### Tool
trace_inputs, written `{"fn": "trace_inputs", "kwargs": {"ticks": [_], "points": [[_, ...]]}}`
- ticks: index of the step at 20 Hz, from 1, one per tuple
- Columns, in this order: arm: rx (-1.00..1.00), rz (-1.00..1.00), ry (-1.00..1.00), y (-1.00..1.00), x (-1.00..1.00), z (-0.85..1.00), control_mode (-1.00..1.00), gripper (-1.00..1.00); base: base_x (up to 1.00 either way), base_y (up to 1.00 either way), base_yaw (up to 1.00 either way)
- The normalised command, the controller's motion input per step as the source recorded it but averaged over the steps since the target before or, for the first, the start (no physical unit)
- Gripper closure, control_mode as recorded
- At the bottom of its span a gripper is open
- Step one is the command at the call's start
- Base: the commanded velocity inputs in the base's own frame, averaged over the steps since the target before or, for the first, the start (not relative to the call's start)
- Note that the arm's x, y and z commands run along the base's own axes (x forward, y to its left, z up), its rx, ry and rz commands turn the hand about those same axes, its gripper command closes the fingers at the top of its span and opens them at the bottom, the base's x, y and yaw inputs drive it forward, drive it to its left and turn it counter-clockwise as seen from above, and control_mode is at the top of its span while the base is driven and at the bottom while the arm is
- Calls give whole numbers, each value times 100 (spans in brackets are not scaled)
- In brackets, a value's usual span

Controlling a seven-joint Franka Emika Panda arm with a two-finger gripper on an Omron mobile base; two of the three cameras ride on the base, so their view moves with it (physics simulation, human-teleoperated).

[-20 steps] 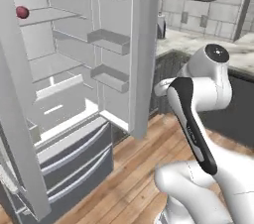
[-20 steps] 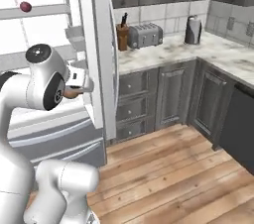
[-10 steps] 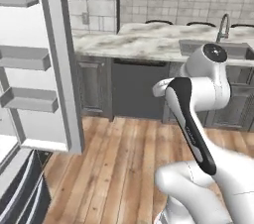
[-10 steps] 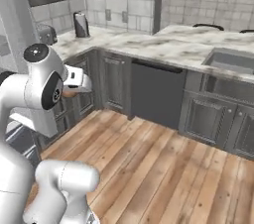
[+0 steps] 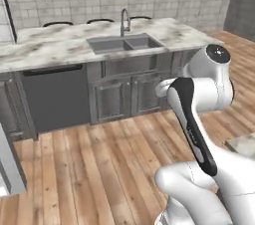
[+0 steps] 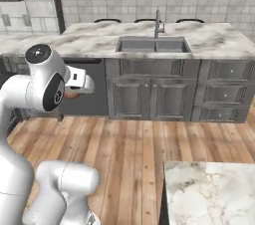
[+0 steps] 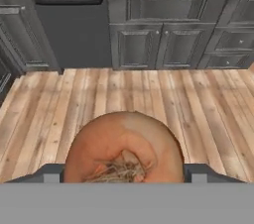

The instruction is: Grab the onions from the fridge, place them in the blender, close the lid, and turn on the blender to create a marinade.

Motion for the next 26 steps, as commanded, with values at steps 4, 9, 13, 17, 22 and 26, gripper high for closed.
{"fn": "trace_inputs", "kwargs": {"ticks": [4, 9, 13, 17, 22, 26], "points": [[0, 0, 0, 0, 0, 0, 100, 100, -4, -11, -56], [0, 0, 0, 0, 0, 0, 100, 100, -82, 0, -52], [0, 0, 0, 0, 0, 0, 100, 100, -98, 0, -51], [0, 0, 0, 0, 0, 0, 100, 100, -97, 0, -52], [0, 0, 0, 0, 0, 0, 100, 100, -79, -1, -64], [0, 0, 0, 0, 0, 0, 100, 100, -67, 0, -73]]}}
